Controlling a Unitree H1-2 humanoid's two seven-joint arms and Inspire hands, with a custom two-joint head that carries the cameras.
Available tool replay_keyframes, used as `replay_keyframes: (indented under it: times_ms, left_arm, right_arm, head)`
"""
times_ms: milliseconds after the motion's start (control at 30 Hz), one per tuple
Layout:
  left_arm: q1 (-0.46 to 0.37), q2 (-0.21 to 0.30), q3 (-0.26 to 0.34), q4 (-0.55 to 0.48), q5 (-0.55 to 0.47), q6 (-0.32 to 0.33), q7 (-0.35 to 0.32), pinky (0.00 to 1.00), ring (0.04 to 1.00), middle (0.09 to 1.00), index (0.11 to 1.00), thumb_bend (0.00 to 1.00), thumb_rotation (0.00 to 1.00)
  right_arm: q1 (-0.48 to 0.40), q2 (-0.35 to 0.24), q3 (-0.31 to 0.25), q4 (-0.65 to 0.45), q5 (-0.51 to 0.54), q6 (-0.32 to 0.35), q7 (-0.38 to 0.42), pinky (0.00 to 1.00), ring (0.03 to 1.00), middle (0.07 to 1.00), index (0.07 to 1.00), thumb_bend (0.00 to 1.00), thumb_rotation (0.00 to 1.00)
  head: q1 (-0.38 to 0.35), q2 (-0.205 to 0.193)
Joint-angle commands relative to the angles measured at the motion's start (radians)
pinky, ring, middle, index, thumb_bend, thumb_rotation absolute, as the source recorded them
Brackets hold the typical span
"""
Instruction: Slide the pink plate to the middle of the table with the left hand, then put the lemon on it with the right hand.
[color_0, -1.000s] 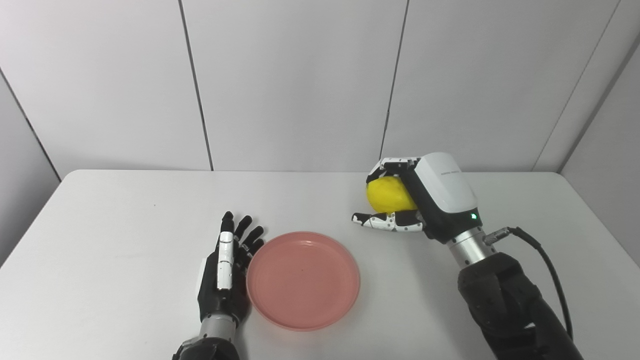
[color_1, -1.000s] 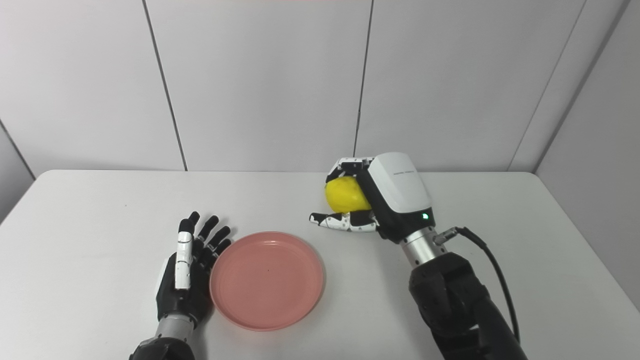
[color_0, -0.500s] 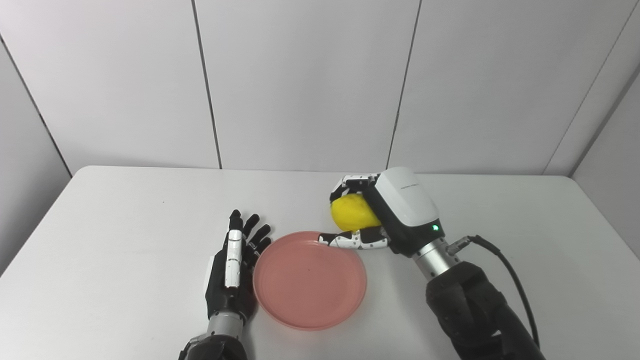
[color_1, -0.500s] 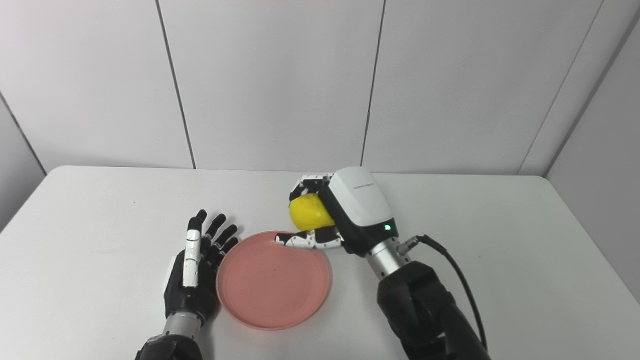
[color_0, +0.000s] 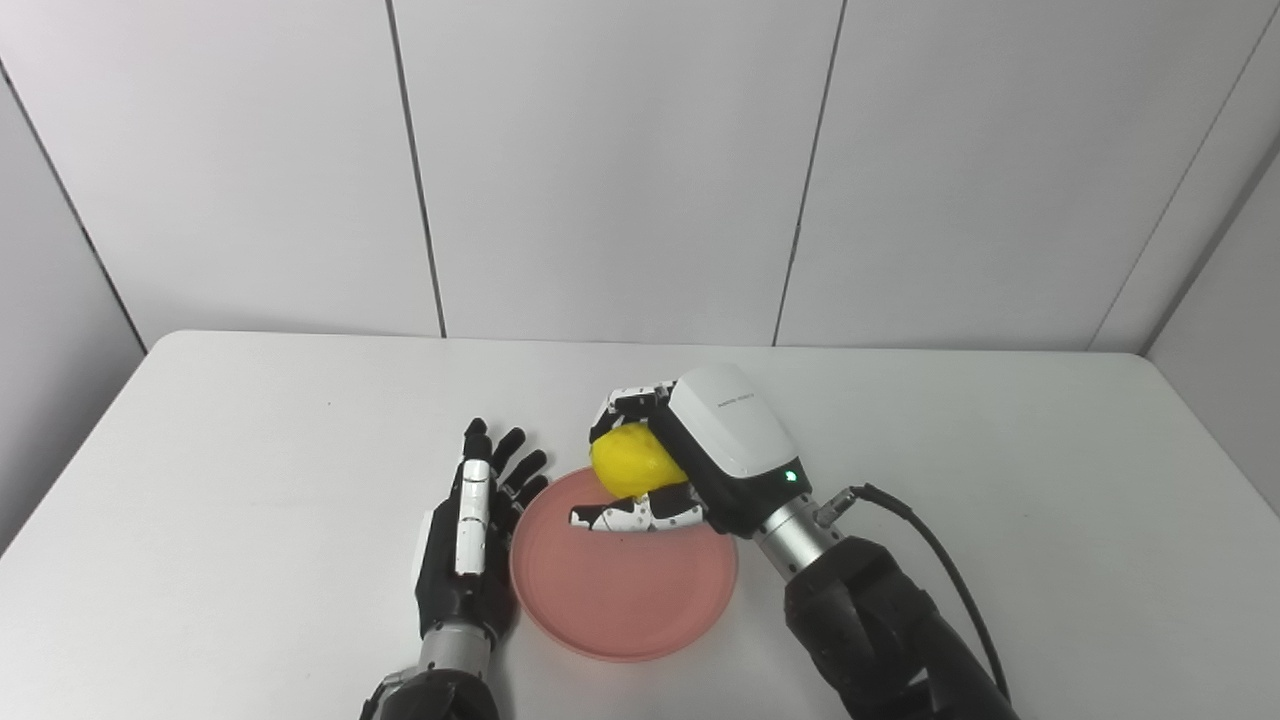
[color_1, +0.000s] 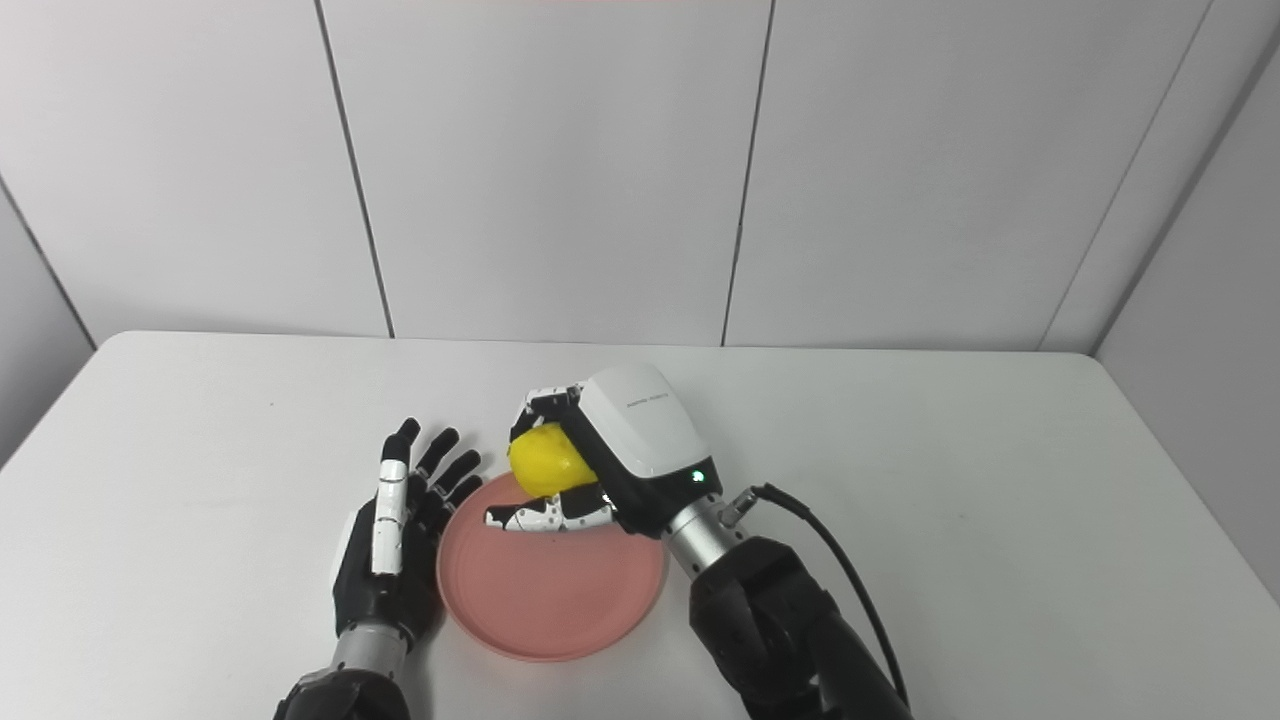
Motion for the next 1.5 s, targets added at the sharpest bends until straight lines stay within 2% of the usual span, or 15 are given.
replay_keyframes:
  times_ms: [0,167,367,567,667,867,1233,1467]
  left_arm:
    - [0.014,-0.07,-0.003,0.011,0.005,-0.011,0.018,0.9,0.848,0.904,0.971,0.72,0.82]
    - [0.01,-0.067,0.003,0.019,-0.008,-0.017,0.011,0.91,0.853,0.906,0.976,0.72,0.83]
    - [0.009,-0.066,0.003,0.021,-0.016,-0.024,0.008,0.89,0.838,0.911,0.978,0.72,0.82]
    - [0.005,-0.064,0.001,0.025,-0.021,-0.024,0.003,0.91,0.852,0.92,0.984,0.73,0.83]
    - [0.004,-0.064,0.001,0.031,-0.024,-0.032,0.002,0.9,0.853,0.915,0.983,0.73,0.83]
    - [0.001,-0.065,-0.004,0.037,-0.022,-0.035,0.005,0.89,0.876,0.917,0.981,0.73,0.83]
    - [0.001,-0.063,-0.009,0.039,-0.013,-0.038,0.009,0.87,0.904,0.925,0.988,0.72,0.85]
    - [0.002,-0.065,-0.003,0.035,-0.024,-0.029,0.01,0.86,0.891,0.921,0.984,0.73,0.83]
  right_arm:
    - [-0.037,0.01,0.001,-0.003,-0.007,-0.042,-0.03,0.14,0.208,0.294,0.413,0.47,0.39]
    - [-0.033,0.008,0.025,0.079,-0.024,-0.081,-0.082,0.13,0.195,0.277,0.381,0.49,0.37]
    - [-0.029,0.006,0.039,0.149,-0.014,-0.104,-0.1,0.15,0.212,0.3,0.43,0.47,0.39]
    - [-0.037,0.01,0.041,0.227,-0.007,-0.147,-0.146,0.13,0.186,0.266,0.372,0.47,0.36]
    - [-0.045,0.006,0.049,0.252,-0.006,-0.163,-0.145,0.13,0.186,0.266,0.376,0.46,0.35]
    - [-0.055,0.001,0.064,0.266,-0.017,-0.158,-0.121,0.14,0.206,0.293,0.419,0.45,0.41]
    - [-0.059,-0.008,0.087,0.255,-0.039,-0.136,-0.089,0.18,0.242,0.334,0.467,0.47,0.41]
    - [-0.055,-0.012,0.088,0.233,-0.098,-0.122,-0.09,0.19,0.263,0.365,0.485,0.55,0.52]
  head:
    - [0.0,0.001]
    - [0.001,0.001]
    - [0.002,0.002]
    - [0.004,0.003]
    - [0.004,0.003]
    - [0.004,0.005]
    - [0.006,0.005]
    - [0.004,0.005]
